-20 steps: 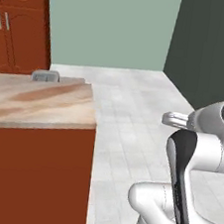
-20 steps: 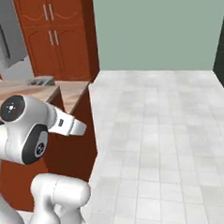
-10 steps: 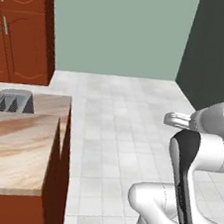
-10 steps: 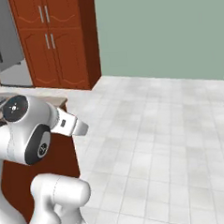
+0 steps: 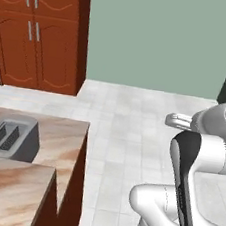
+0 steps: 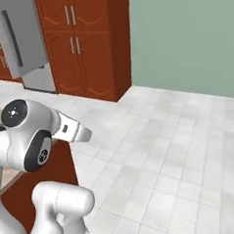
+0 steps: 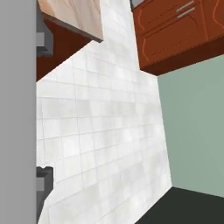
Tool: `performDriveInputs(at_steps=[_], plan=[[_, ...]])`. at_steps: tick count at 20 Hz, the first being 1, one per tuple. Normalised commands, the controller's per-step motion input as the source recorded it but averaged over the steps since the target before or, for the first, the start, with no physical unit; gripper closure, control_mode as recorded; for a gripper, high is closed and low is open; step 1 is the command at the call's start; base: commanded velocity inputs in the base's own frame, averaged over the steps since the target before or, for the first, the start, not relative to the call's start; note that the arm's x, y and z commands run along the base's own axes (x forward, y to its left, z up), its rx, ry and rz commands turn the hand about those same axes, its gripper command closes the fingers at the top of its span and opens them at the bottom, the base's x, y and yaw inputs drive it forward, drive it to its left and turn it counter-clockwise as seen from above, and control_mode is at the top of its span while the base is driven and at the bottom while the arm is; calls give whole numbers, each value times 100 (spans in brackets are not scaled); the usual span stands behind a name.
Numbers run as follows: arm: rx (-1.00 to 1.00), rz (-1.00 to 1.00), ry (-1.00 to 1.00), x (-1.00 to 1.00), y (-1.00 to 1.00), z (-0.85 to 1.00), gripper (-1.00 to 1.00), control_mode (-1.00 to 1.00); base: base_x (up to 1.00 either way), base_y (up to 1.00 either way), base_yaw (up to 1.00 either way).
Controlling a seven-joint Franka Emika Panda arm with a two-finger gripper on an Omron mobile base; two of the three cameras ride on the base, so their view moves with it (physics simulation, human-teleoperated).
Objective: Gather the sweet potato and avocado from the fridge and place them on a tray on the dining counter. Then gather the steak and fish from the fridge and place them on the other tray.
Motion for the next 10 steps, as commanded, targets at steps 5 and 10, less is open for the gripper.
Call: performDriveInputs(at_steps=[5,10], plan=[[0,0,0,0,0,0,-100,100,100,-20,39],[0,0,0,0,0,0,-100,100,100,-22,39]])
